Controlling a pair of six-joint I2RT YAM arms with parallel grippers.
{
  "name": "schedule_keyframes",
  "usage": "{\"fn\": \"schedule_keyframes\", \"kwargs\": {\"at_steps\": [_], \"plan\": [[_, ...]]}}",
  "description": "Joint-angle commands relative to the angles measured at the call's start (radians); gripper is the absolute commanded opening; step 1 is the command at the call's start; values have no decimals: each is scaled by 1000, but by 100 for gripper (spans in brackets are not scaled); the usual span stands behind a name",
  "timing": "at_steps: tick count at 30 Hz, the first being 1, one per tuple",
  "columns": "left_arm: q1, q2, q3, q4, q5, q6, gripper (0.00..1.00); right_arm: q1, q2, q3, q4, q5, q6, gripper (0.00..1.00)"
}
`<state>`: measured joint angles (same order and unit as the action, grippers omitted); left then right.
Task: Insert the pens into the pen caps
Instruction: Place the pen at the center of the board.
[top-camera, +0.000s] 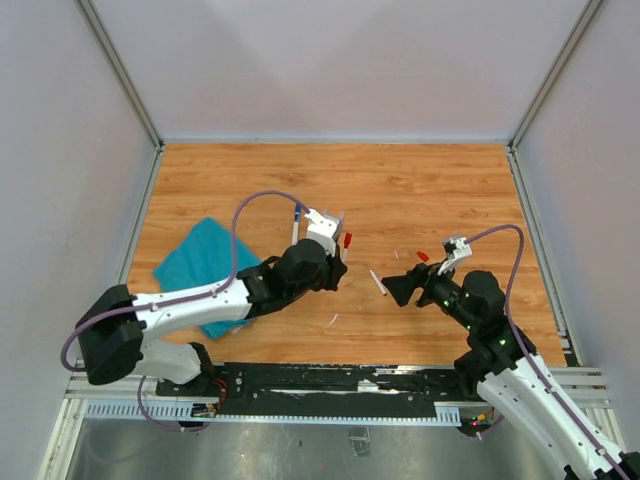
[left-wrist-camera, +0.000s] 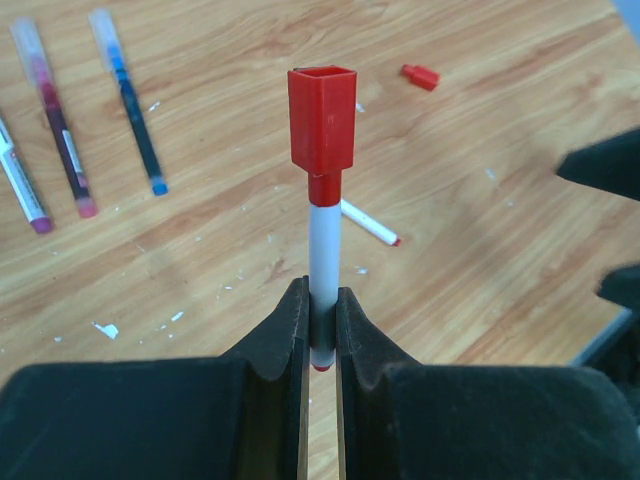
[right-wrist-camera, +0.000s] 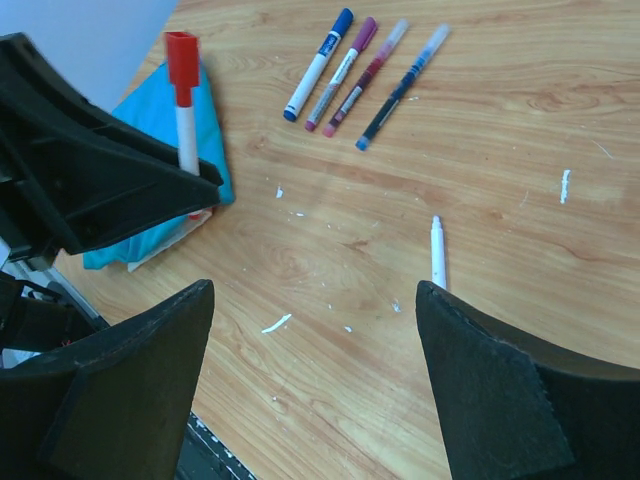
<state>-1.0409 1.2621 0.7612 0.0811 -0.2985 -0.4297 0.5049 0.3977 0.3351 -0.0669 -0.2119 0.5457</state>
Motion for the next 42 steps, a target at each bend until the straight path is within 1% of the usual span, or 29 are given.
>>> {"fn": "schedule_keyframes", "kwargs": {"at_steps": [1,5,9,12,19,24,30,42], "plan": [[43,131,111,-111,-32,-65,1,-11,-16,45,-47,43,-31,82],[86,289,206,-226,-36,-95,0,-11,-26,38,-73,65,-27,82],[94,414,301,-296,-59,-102,0,-11,-17,30,-93,64,3,82],[102,512,401,-372,-84,-97,1,-11,-20,28,-112,55,14,82],[135,668,566,-418,-80,-52,1,-11,-60,28,-153,57,-3,83],[163,756,649,-438,-72,-13,2,-11,-72,52,-200,68,-38,83],[180,827,729,-466,-65,16,5,-11,-92,57,-219,71,-41,83],[196,889,806,-478,-25,16,12,-11,-108,60,-241,71,-46,84]]}}
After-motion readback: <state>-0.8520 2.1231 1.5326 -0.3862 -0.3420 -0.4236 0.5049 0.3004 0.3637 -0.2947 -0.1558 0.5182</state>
